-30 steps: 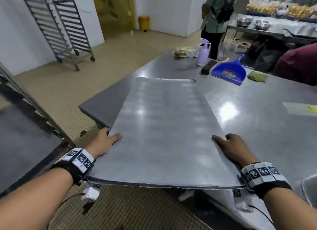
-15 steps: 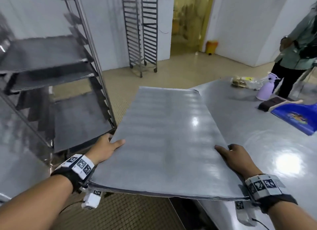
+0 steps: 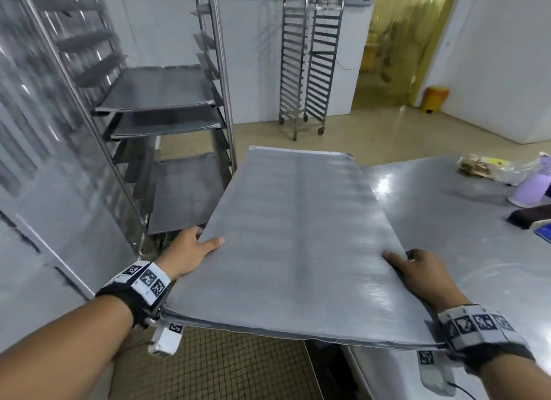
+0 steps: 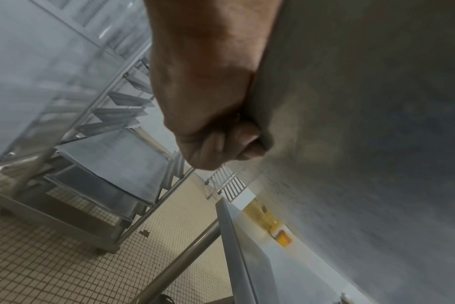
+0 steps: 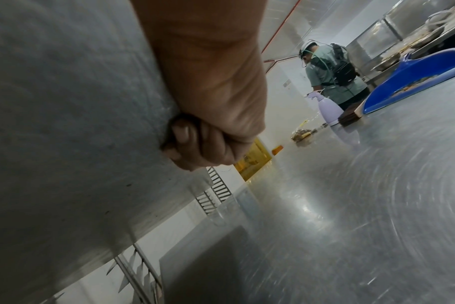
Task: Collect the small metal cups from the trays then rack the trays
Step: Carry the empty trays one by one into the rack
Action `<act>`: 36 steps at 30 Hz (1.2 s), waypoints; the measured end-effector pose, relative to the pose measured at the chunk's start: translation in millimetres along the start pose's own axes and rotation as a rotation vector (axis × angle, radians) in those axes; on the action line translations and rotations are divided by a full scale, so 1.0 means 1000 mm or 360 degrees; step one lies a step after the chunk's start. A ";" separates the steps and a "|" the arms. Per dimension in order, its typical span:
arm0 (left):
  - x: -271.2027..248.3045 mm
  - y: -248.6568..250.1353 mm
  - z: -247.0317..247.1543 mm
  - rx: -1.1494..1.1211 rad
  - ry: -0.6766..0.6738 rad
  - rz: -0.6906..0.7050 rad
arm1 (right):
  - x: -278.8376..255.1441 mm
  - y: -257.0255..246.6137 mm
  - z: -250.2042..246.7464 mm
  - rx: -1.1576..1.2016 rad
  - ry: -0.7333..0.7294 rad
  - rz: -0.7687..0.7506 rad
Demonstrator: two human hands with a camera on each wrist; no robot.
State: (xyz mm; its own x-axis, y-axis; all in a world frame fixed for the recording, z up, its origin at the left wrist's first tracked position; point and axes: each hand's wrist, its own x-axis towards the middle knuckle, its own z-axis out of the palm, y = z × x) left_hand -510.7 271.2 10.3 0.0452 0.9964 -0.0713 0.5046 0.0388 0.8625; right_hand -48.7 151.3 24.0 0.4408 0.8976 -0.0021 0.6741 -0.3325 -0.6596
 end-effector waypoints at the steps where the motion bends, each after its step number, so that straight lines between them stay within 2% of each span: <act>1: -0.007 -0.003 0.001 -0.0011 0.0025 -0.0017 | -0.001 0.001 -0.002 -0.0010 -0.0018 -0.0017; 10: -0.074 -0.036 -0.018 -0.0109 0.0160 -0.0202 | -0.005 -0.004 0.012 0.0153 -0.0259 -0.0140; 16: -0.119 -0.049 -0.052 -0.0117 0.0288 -0.0224 | -0.013 -0.045 0.041 0.0228 -0.0434 -0.0282; 22: -0.145 -0.063 -0.091 -0.0082 0.0540 -0.0267 | 0.003 -0.086 0.085 0.0236 -0.0553 -0.0390; 28: -0.139 -0.082 -0.125 -0.0143 0.0642 -0.0330 | 0.025 -0.129 0.126 0.0222 -0.0630 -0.0460; 36: -0.077 -0.114 -0.171 -0.0118 0.0672 -0.0331 | 0.052 -0.193 0.165 0.0288 -0.0675 -0.0471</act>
State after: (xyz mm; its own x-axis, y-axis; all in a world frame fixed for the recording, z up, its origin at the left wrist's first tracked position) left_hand -719.1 202.5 3.6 -0.4122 0.9098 -0.0496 0.4021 0.2305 0.8861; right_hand -253.7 310.2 26.8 -0.0549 0.9957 -0.0750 0.6038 -0.0267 -0.7967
